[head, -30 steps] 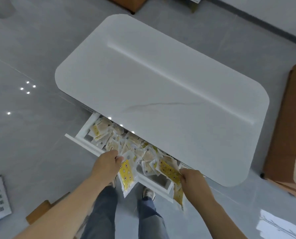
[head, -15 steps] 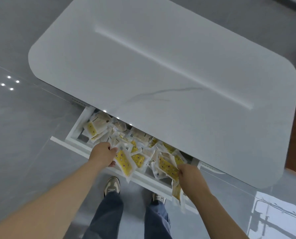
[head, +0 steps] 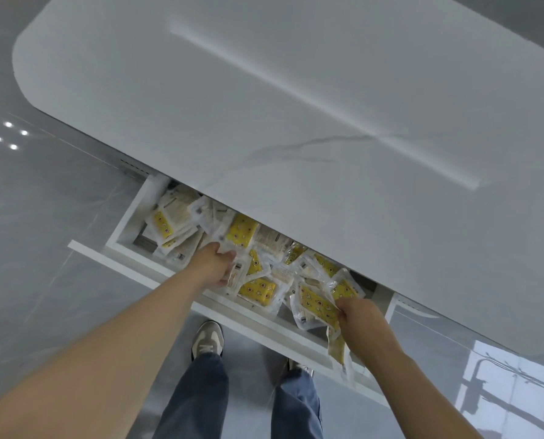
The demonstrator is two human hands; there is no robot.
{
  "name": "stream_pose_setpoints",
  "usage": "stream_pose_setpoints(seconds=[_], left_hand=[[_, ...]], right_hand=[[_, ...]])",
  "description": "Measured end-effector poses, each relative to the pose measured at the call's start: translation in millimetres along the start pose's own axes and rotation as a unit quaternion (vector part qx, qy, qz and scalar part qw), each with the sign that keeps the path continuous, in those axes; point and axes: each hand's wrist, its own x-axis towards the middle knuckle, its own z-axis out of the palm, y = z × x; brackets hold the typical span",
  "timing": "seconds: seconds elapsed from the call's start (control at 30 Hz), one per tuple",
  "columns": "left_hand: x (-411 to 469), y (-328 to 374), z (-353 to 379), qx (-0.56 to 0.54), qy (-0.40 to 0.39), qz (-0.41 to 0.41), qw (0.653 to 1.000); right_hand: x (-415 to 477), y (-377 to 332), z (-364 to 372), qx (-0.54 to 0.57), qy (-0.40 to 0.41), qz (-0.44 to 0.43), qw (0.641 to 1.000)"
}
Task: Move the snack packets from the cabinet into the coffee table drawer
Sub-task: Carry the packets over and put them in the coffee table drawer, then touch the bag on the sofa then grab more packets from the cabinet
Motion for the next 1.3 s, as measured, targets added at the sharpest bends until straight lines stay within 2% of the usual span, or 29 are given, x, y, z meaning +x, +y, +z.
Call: stream_pose_setpoints(seconds=[0.1, 0.4, 0.67, 0.83, 0.93, 1.03, 1.17, 1.3], left_hand=[[-0.3, -5.2, -2.1, 0.147, 0.04, 0.03, 0.988], [-23.7, -20.7, 1.1, 0.26, 0.053, 0.121, 0.957], [-45.7, -37.1, 8.9, 0.466, 0.031, 0.202, 0.861], [-44.5, -47.4, 16.6, 0.504, 0.037, 0.221, 0.834], [-42.6, -49.7, 21.6, 0.513, 0.032, 0.224, 0.828], [-41.3, -49.9, 25.4, 0.518, 0.025, 0.224, 0.825], [-41.4, -47.5, 31.0, 0.527, 0.023, 0.222, 0.82], [-50.1, -38.2, 38.7, 0.538, 0.013, 0.227, 0.811]], right_hand=[[2.5, -0.1, 4.3, -0.012, -0.007, -0.003, 1.0], [31.2, -0.7, 14.6, -0.031, -0.022, -0.046, 0.998], [59.6, -2.6, 25.5, -0.12, -0.104, -0.084, 0.984], [72.8, 8.0, 48.1, -0.132, -0.154, -0.079, 0.976], [65.8, 21.5, 58.0, -0.134, -0.129, -0.075, 0.98], [61.9, 33.5, 67.6, -0.103, -0.068, -0.046, 0.991], [62.4, 40.5, 69.2, -0.128, -0.003, -0.039, 0.991], [51.4, 43.0, 54.7, -0.146, 0.027, -0.039, 0.988]])
